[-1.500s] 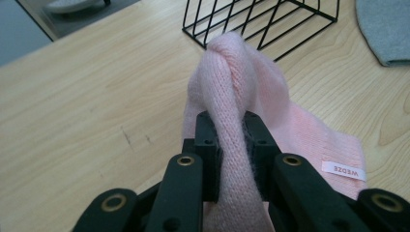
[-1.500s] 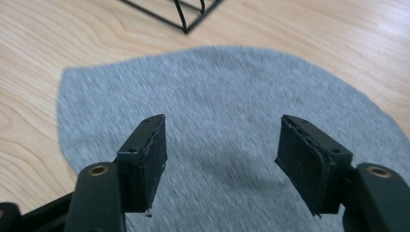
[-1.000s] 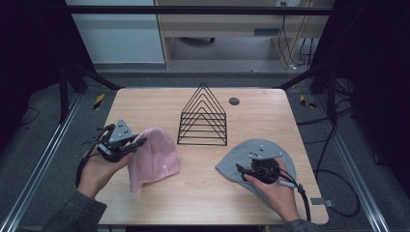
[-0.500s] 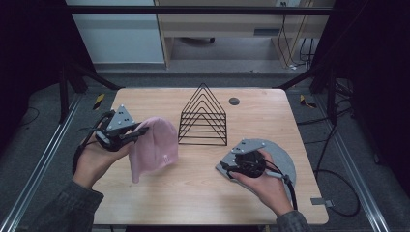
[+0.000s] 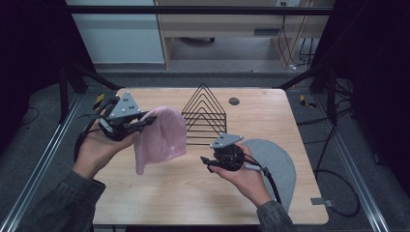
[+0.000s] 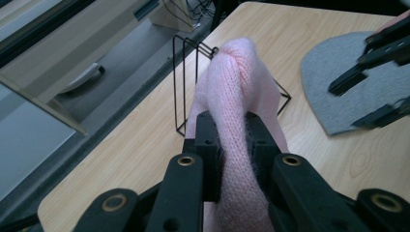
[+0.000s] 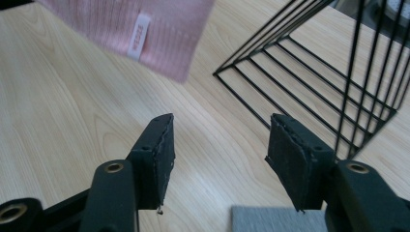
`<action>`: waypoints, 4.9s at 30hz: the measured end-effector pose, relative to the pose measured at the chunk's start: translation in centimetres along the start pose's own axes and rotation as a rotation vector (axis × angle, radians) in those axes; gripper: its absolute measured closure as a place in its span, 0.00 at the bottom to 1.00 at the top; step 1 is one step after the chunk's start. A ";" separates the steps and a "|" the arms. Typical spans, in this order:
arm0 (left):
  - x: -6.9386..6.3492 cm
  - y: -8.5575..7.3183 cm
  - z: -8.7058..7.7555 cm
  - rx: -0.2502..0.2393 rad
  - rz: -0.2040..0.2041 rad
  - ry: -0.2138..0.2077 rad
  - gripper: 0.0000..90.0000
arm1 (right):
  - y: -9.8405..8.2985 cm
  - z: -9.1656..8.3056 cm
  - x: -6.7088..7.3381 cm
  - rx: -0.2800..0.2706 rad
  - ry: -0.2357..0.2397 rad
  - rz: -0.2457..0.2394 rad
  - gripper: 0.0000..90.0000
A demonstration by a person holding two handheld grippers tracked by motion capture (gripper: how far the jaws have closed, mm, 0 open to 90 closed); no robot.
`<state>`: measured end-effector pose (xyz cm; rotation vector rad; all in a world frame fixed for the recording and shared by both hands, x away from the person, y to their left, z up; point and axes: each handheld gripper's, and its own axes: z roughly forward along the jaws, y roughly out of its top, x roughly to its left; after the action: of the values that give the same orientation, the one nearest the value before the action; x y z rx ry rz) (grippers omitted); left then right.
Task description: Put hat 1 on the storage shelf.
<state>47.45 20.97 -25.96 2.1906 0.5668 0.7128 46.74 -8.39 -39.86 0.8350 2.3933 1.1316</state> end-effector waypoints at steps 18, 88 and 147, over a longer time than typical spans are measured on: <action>-1.7 2.9 0.2 -0.045 0.069 -0.071 0.88 | 2.3 2.4 -0.1 -0.016 0.115 0.034 0.52; 6.9 12.9 10.9 -0.172 -0.012 -0.013 0.87 | 7.7 -0.6 -11.9 -0.132 -0.099 0.049 0.92; 1.6 3.3 16.1 -0.065 -0.090 -0.141 0.85 | -2.6 -2.5 -12.1 0.049 -0.208 0.116 0.55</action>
<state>59.56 11.56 -31.99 2.1205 0.5585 0.5179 53.61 -19.01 -39.53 1.0648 2.2338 0.9778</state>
